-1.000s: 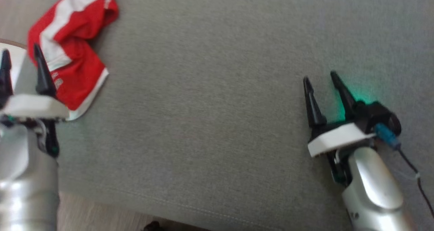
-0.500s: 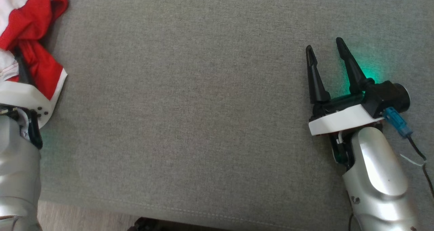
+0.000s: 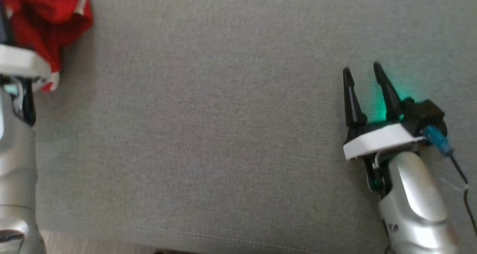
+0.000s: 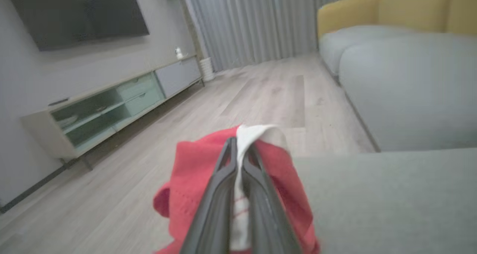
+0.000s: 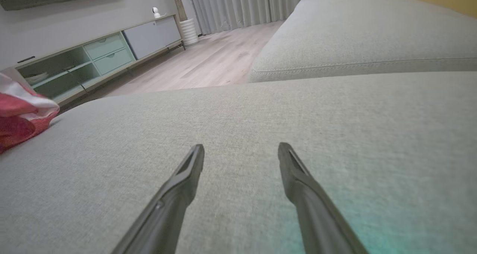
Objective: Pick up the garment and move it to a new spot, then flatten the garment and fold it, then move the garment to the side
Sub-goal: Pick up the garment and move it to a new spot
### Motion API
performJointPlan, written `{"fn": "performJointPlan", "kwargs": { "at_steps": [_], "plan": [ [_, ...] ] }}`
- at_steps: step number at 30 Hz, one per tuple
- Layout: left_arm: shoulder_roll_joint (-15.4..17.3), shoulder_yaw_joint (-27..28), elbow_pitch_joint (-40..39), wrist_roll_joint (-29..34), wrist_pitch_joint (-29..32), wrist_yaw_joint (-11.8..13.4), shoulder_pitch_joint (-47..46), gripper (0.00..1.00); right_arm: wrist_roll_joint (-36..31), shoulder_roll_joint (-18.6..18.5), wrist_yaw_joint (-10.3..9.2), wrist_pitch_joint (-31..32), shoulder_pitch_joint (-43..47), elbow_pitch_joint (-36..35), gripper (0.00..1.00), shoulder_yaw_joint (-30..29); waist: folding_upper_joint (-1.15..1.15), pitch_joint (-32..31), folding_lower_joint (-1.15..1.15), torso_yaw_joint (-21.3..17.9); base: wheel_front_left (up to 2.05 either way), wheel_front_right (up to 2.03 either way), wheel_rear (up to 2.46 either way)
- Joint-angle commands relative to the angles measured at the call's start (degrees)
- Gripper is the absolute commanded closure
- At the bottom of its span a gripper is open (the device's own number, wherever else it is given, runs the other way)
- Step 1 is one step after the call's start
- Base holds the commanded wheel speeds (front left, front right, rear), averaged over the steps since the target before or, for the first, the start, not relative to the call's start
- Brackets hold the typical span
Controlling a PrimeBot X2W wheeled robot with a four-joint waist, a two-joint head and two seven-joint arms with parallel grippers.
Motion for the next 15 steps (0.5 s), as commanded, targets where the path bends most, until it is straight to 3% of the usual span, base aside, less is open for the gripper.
{"fn": "performJointPlan", "kwargs": {
  "at_steps": [1,6,15],
  "plan": [
    [2.45,0.23,-4.37,0.39,-0.44,-0.48,-2.80,1.00,1.20,0.01,-0.05,0.08,1.49,-0.89,0.00,1.89,0.00,-3.23,-0.01,-2.33,0.00,0.00,0.00],
    [-0.82,-4.25,-12.70,-0.10,-0.44,-1.79,-4.07,1.00,4.89,0.01,-0.05,0.08,2.59,-0.83,0.00,3.77,0.00,-7.45,-0.01,-7.60,0.00,0.00,0.00],
    [-10.58,-14.91,-20.01,-4.47,-0.44,-2.24,-2.26,1.00,8.97,0.01,-0.05,0.08,3.85,-1.98,0.00,4.95,0.00,-8.63,-0.01,-18.10,0.00,0.00,0.00]
  ]
}}
